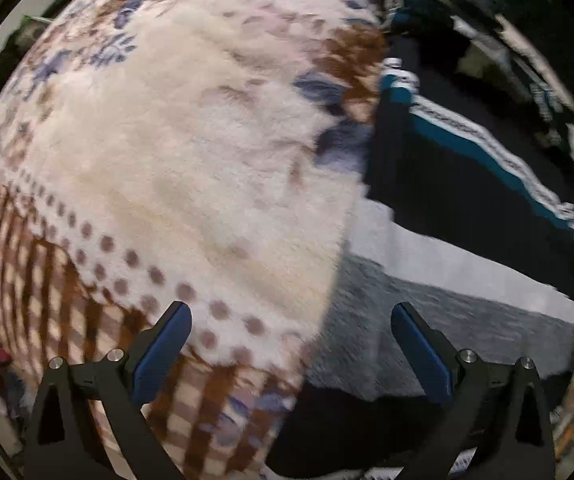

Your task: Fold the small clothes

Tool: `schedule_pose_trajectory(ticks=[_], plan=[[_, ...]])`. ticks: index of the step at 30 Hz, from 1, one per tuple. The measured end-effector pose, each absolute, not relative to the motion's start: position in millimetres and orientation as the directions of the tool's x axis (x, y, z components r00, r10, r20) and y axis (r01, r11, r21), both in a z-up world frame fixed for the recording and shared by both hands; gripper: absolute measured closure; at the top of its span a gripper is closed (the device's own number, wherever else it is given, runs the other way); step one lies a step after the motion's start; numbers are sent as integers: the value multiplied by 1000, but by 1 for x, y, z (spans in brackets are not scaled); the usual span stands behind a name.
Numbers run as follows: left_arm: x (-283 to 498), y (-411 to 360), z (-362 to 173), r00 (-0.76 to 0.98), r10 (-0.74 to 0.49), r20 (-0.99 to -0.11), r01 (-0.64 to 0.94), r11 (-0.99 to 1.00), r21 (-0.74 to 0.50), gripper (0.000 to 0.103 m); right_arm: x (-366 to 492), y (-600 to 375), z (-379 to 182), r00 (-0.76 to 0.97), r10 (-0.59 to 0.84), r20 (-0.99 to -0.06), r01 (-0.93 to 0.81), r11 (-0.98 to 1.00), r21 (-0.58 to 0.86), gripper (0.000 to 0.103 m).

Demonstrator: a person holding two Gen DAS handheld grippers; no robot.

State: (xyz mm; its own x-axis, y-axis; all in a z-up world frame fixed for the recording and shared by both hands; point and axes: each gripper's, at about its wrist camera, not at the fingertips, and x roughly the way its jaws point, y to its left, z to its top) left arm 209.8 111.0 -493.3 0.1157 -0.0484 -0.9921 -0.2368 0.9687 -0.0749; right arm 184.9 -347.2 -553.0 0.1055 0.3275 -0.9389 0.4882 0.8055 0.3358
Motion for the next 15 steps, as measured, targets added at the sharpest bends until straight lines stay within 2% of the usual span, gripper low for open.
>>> schedule_pose_trajectory(ticks=[1,3,7,8,9,10,11,12,13,14,15], plan=[[205,110,-495,116,-91,-989,-234,965,-116,0,170,-353,-550,92,318,-944,507,801,319,43],[192,104,-507,75,-168,-983,-224,958,-181,2,149,-362,-548,71,294,-953,529,799,286,43],[173,93,-525,61,-203,-977,-210,955,-211,2,115,-375,-578,-26,324,-946,543,799,258,43],[169,90,-524,87,-191,-978,-202,958,-205,11,109,-373,-586,-40,337,-941,540,799,264,43],[163,88,-524,103,-181,-978,-196,960,-198,33,107,-369,-592,-45,346,-937,537,799,269,43],[158,85,-520,131,-167,-977,-182,965,-189,50,102,-365,-599,-50,360,-932,528,801,281,43],[148,81,-517,151,-161,-975,-172,967,-187,88,100,-358,-603,-45,358,-932,515,808,286,43],[143,77,-512,171,-176,-969,-159,966,-204,98,97,-355,-602,-31,348,-937,505,814,285,44],[138,74,-506,191,-168,-967,-147,969,-197,98,95,-350,-601,-16,335,-942,500,819,283,55],[133,71,-501,204,-162,-966,-134,972,-191,99,91,-346,-598,-7,327,-945,493,824,282,81],[130,69,-494,216,-151,-965,-121,976,-180,99,85,-342,-595,1,322,-947,488,826,282,94]])
